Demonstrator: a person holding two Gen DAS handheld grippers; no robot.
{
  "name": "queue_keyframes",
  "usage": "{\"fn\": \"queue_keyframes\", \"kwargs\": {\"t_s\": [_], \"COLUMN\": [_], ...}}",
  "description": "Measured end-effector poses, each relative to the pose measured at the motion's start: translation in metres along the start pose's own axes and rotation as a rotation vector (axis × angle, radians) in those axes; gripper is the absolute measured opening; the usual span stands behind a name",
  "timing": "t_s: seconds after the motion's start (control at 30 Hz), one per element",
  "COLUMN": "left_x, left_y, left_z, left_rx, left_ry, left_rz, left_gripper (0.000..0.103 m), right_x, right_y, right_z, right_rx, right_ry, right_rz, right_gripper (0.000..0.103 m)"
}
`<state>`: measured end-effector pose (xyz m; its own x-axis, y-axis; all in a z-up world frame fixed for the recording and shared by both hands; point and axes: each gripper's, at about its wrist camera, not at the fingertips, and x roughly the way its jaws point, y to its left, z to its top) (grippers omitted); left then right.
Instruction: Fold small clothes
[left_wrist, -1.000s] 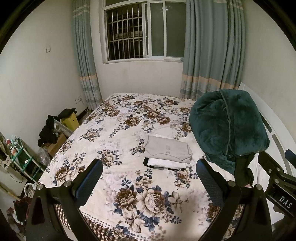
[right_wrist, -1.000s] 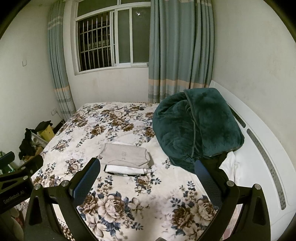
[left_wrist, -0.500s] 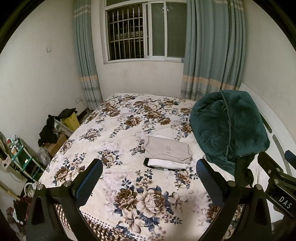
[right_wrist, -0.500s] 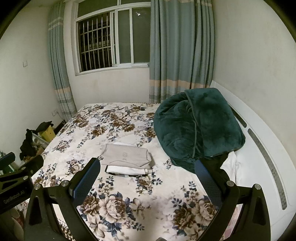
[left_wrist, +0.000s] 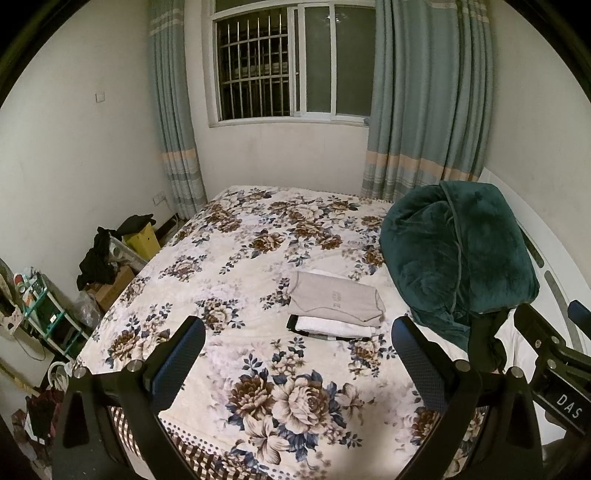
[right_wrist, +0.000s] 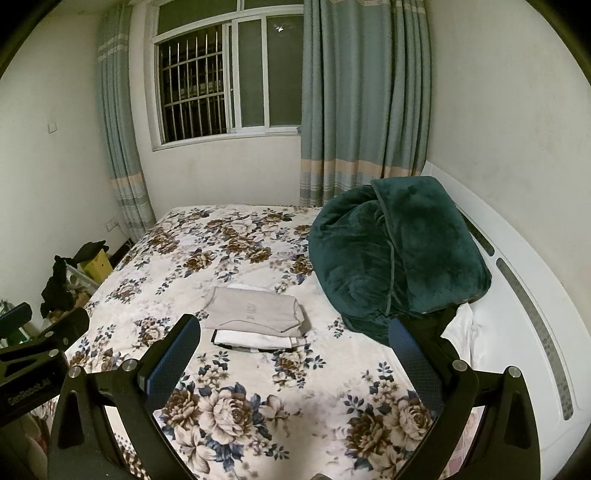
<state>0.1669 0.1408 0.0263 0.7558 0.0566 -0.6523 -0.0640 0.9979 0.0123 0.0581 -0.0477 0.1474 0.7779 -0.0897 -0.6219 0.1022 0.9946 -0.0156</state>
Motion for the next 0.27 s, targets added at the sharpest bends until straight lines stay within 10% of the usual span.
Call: {"fn": "queue_keyframes", "kwargs": {"t_s": [0.27], "left_x": [-0.0047], "left_y": [0.0012], "left_z": [-0.0025], "left_rx": [-0.013], "left_ry": [-0.020], "left_rz": [0.027], "left_gripper": [0.103], "right_x": [-0.0005], "right_y": [-0.0002], "right_z": [-0.0035], "right_rx": [0.006], "right_ry": [-0.002], "right_rz": [-0.005], "right_gripper": [0.103]}}
